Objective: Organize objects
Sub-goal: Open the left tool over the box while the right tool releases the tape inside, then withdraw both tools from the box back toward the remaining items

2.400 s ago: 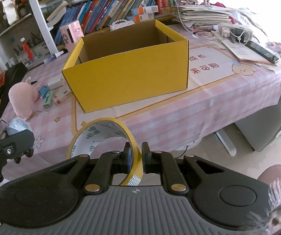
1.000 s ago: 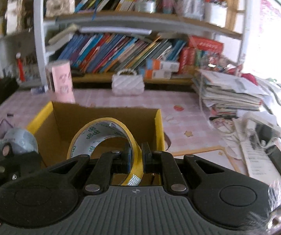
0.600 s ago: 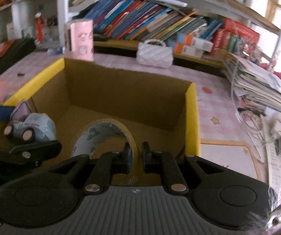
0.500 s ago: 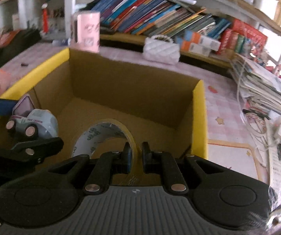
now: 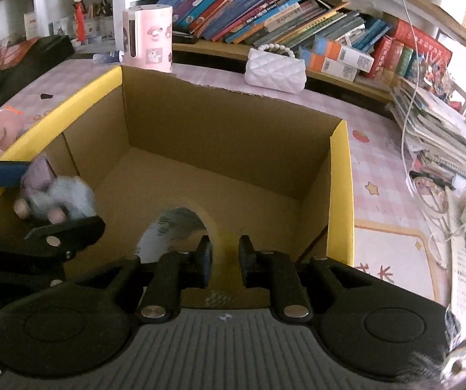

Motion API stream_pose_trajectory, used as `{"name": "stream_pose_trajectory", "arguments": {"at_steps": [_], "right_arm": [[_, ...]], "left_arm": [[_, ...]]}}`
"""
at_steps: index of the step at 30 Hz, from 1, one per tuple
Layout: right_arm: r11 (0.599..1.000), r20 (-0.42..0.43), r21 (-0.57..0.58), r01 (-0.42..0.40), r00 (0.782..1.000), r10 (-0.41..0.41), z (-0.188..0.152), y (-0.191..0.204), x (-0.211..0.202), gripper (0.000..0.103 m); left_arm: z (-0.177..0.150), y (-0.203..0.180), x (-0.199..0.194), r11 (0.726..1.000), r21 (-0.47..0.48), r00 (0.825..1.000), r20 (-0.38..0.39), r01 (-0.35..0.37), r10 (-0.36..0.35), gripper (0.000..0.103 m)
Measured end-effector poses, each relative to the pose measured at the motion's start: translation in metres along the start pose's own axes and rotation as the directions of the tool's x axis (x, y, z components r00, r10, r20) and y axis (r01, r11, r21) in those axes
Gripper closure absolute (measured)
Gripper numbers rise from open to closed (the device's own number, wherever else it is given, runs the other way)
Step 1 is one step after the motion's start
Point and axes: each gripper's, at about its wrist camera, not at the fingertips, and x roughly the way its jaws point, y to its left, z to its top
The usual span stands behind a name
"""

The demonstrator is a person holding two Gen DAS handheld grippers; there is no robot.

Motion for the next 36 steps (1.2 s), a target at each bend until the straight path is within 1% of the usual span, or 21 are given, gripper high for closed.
{"name": "stream_pose_trajectory", "arguments": {"at_steps": [3,7,13,19,22,25,29,32,36], "right_arm": [[1.0,0.018,0.02,0.005,1.0,-0.006,0.001,-0.001,-0.009,0.081],[0.999,0.051,0.047,0.014,0.999,-0.017,-0.003,-0.002,-0.024,0.074],[0.995,0.117,0.094,0.034,0.992,-0.045,-0.015,0.004,-0.051,0.073],[0.985,0.202,0.161,0.064,0.975,-0.097,-0.031,0.016,-0.085,0.07],[0.976,0.23,0.203,0.081,0.965,-0.128,-0.04,0.024,-0.1,0.069],[0.962,0.233,0.256,0.098,0.959,-0.16,-0.051,0.035,-0.112,0.067],[0.948,0.191,0.3,0.103,0.967,-0.166,-0.069,0.053,-0.121,0.066],[0.944,0.146,0.314,0.098,0.978,-0.15,-0.084,0.072,-0.124,0.066],[0.943,0.112,0.32,0.09,0.985,-0.131,-0.098,0.097,-0.127,0.066]], "left_arm": [[-0.001,0.002,-0.011,1.0,-0.013,0.999,0.038,0.0,0.0,0.028],[-0.005,0.003,-0.027,1.0,-0.016,0.996,0.087,0.008,-0.006,0.027],[-0.015,0.007,-0.053,0.999,-0.028,0.988,0.155,0.028,-0.023,0.023],[-0.031,0.019,-0.076,0.995,-0.08,0.978,0.206,0.057,-0.04,0.022],[-0.043,0.026,-0.086,0.994,-0.091,0.978,0.204,0.068,-0.048,0.021],[-0.057,0.036,-0.096,0.993,-0.097,0.983,0.178,0.073,-0.055,0.021],[-0.074,0.05,-0.11,0.991,-0.113,0.987,0.152,0.074,-0.057,0.021],[-0.09,0.059,-0.119,0.991,-0.112,0.99,0.125,0.072,-0.058,0.021],[-0.107,0.071,-0.128,0.991,-0.111,0.994,0.094,0.067,-0.057,0.021]]}}
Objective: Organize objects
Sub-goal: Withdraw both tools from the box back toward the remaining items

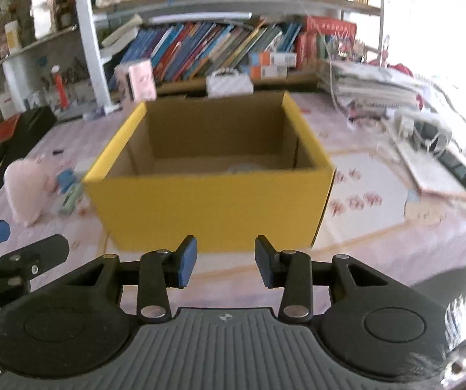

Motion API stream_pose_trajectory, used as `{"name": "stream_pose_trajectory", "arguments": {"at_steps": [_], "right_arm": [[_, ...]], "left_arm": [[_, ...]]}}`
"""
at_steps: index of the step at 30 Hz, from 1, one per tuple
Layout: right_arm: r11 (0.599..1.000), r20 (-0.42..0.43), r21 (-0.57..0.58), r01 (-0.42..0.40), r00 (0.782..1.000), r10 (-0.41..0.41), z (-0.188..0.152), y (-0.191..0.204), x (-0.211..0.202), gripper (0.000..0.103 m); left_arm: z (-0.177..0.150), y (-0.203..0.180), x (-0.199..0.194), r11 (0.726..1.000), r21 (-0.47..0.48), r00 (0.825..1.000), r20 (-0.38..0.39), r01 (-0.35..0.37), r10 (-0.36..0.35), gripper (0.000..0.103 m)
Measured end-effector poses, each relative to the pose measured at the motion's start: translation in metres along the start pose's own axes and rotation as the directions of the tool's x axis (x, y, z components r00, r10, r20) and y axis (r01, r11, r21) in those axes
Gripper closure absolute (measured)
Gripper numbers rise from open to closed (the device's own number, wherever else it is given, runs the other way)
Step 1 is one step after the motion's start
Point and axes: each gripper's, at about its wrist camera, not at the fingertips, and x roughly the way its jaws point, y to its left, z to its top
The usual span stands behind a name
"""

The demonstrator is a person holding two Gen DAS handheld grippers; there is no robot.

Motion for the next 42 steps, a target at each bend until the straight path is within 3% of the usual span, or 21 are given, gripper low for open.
{"name": "stream_pose_trajectory", "arguments": {"at_steps": [15,42], "right_arm": [[0.998,-0.096,0.036,-0.044,0.994,0.047,-0.044,0.052,-0.011,0.063],[0.978,-0.091,-0.114,-0.173,0.982,0.163,-0.046,0.137,-0.02,0.056]], "left_arm": [[-0.037,0.051,-0.031,0.998,-0.023,0.994,-0.088,-0.062,0.06,0.021],[-0.052,0.112,-0.063,0.98,-0.099,0.984,-0.059,-0.174,0.169,0.02]]}}
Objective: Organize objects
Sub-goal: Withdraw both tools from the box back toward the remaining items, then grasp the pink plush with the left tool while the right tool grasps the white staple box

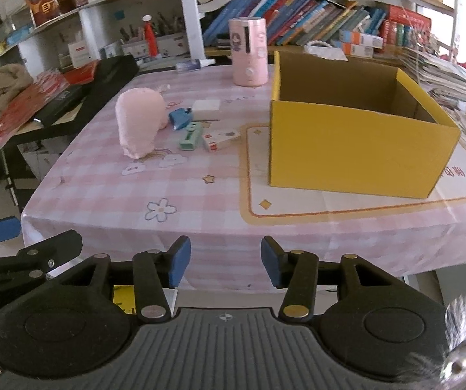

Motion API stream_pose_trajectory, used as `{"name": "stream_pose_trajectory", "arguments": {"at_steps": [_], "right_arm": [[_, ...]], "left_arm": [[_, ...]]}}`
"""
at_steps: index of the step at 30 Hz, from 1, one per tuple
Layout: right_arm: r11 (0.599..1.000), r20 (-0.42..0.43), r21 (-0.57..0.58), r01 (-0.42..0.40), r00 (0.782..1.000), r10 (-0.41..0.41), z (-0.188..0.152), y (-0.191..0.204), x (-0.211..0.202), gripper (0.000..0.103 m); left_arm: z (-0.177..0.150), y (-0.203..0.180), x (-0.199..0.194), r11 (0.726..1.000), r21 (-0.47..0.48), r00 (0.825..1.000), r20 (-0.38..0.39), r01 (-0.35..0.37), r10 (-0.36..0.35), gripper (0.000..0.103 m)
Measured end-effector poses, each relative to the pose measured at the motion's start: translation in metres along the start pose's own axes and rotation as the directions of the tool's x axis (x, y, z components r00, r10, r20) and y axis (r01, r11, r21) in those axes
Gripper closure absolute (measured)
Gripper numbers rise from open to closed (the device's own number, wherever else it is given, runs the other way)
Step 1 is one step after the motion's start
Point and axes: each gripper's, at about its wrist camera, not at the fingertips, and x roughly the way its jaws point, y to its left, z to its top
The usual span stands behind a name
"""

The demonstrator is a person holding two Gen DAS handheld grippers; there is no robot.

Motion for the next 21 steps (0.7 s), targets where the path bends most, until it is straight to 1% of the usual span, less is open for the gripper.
{"name": "stream_pose_trajectory", "arguments": {"at_steps": [7,9,15,21], "right_arm": [[1.0,0.008,-0.025,-0.007,1.0,0.007,0.005,0.014,0.003,0.055],[0.999,0.01,-0.032,-0.01,1.0,0.01,0.007,0.018,0.004,0.054],[0.999,0.017,-0.047,-0.019,1.0,0.02,0.013,0.029,0.008,0.053],[0.996,0.019,-0.081,-0.034,0.999,0.035,0.019,0.04,0.014,0.052]], "left_arm": [[0.002,0.013,-0.001,1.0,-0.019,1.0,0.014,-0.005,0.005,0.019],[0.003,0.017,-0.002,1.0,-0.026,1.0,0.022,-0.008,0.008,0.013],[0.006,0.024,-0.002,0.999,-0.033,0.999,0.031,-0.011,0.012,0.012],[0.009,0.036,0.004,0.998,-0.066,1.0,0.023,-0.019,0.02,0.012]]}}
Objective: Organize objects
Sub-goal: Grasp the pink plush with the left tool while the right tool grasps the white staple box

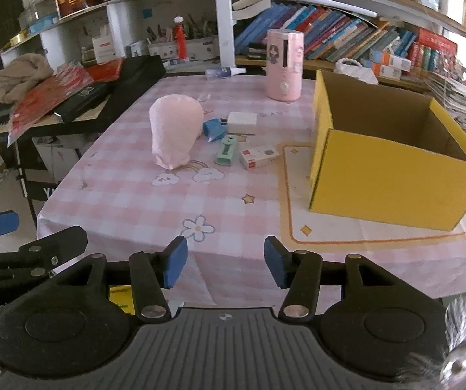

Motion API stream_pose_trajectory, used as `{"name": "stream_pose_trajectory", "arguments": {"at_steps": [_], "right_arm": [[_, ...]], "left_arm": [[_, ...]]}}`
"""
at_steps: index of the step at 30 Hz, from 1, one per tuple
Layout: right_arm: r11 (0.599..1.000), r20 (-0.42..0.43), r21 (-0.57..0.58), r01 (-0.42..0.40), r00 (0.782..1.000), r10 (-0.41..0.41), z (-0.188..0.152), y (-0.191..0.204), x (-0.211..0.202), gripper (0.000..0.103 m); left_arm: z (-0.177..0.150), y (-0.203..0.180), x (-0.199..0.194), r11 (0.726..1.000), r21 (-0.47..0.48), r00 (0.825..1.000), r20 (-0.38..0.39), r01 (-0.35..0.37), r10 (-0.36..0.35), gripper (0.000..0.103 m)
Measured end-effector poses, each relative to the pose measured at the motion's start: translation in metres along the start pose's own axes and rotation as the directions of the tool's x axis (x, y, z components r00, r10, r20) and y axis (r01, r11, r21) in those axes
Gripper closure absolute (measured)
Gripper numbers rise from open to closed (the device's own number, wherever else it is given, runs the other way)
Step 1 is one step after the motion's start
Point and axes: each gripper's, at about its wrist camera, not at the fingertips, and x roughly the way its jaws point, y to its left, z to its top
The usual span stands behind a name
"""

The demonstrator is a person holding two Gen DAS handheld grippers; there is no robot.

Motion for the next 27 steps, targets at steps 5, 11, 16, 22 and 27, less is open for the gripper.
{"name": "stream_pose_trajectory", "arguments": {"at_steps": [5,11,16,22,27], "right_arm": [[1.0,0.0,-0.018,-0.006,1.0,0.006,0.007,0.002,0.01,0.051],[0.999,-0.007,-0.032,-0.012,1.0,0.012,0.02,0.0,0.027,0.05],[0.999,-0.01,-0.051,-0.018,1.0,0.017,0.037,-0.002,0.048,0.05],[0.998,0.001,-0.069,-0.004,1.0,0.004,0.062,-0.007,0.073,0.05],[0.996,0.02,-0.075,0.043,0.999,-0.041,0.082,-0.015,0.097,0.051]], "left_arm": [[0.006,0.003,0.008,1.0,-0.007,1.0,-0.005,0.0,0.0,0.012],[0.017,0.005,0.027,1.0,-0.029,1.0,-0.012,-0.007,0.007,0.012],[0.029,0.007,0.047,0.999,-0.047,1.0,-0.02,-0.01,0.009,0.012],[0.048,0.008,0.073,0.997,-0.076,0.999,-0.026,-0.025,0.023,0.012],[0.062,0.005,0.094,0.996,-0.085,0.999,-0.035,-0.036,0.033,0.012]]}}
